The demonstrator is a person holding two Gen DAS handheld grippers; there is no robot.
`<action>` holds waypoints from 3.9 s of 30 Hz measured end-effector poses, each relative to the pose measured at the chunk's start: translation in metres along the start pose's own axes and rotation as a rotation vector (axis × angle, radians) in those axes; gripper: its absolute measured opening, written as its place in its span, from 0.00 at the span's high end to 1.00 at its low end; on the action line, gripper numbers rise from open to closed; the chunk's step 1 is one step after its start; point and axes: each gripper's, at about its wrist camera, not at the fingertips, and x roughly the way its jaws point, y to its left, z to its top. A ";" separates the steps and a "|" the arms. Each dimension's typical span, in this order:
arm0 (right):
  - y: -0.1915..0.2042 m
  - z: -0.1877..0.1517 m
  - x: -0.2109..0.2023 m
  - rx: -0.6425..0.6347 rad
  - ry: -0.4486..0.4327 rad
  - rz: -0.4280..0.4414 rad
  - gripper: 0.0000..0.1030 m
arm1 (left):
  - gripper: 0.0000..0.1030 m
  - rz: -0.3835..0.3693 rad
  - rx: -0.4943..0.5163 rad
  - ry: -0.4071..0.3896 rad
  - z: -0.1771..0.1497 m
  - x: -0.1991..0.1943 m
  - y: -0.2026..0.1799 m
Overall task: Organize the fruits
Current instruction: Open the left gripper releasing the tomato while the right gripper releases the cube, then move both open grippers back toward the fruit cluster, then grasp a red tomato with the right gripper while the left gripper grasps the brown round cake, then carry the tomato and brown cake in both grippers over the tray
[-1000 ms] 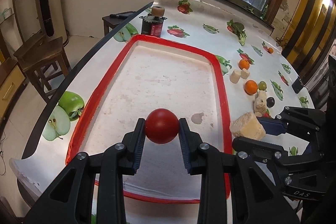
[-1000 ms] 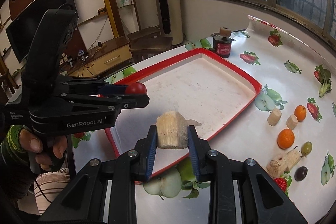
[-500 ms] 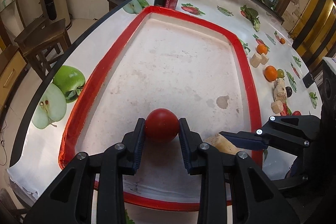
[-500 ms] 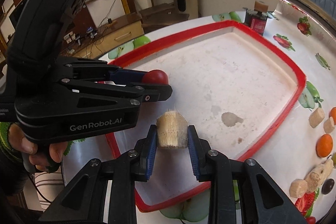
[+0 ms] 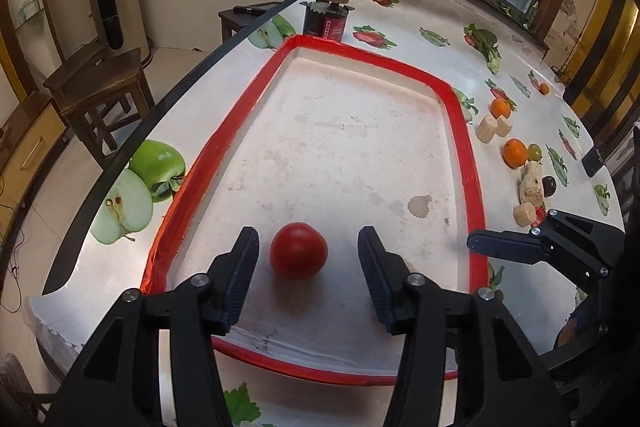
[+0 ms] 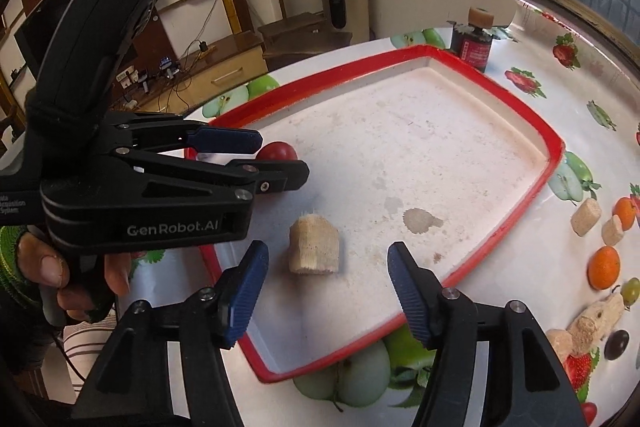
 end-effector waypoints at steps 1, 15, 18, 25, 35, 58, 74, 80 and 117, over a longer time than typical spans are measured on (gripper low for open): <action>-0.001 -0.001 -0.005 0.003 -0.006 -0.004 0.38 | 0.51 0.001 0.004 -0.007 0.000 -0.003 -0.003; -0.042 -0.041 -0.076 0.096 -0.081 -0.104 0.35 | 0.51 -0.024 0.090 -0.066 0.001 -0.029 -0.059; -0.054 -0.049 -0.087 0.120 -0.089 -0.129 0.35 | 0.51 -0.035 0.111 -0.068 0.001 -0.031 -0.072; -0.079 -0.072 -0.112 0.182 -0.116 -0.173 0.35 | 0.51 -0.055 0.155 -0.070 -0.001 -0.034 -0.099; -0.105 -0.103 -0.139 0.252 -0.135 -0.217 0.35 | 0.51 -0.078 0.204 -0.065 -0.006 -0.037 -0.129; -0.147 -0.153 -0.163 0.362 -0.129 -0.277 0.35 | 0.51 -0.166 0.324 0.008 -0.017 -0.012 -0.205; -0.168 -0.140 -0.124 0.369 -0.079 -0.257 0.35 | 0.52 -0.176 0.379 0.097 -0.002 0.047 -0.225; -0.175 -0.139 -0.107 0.362 -0.055 -0.262 0.35 | 0.53 -0.167 0.395 0.098 -0.006 0.066 -0.230; -0.121 -0.112 -0.129 0.273 -0.124 -0.267 0.66 | 0.77 -0.179 0.347 -0.083 -0.007 -0.003 -0.187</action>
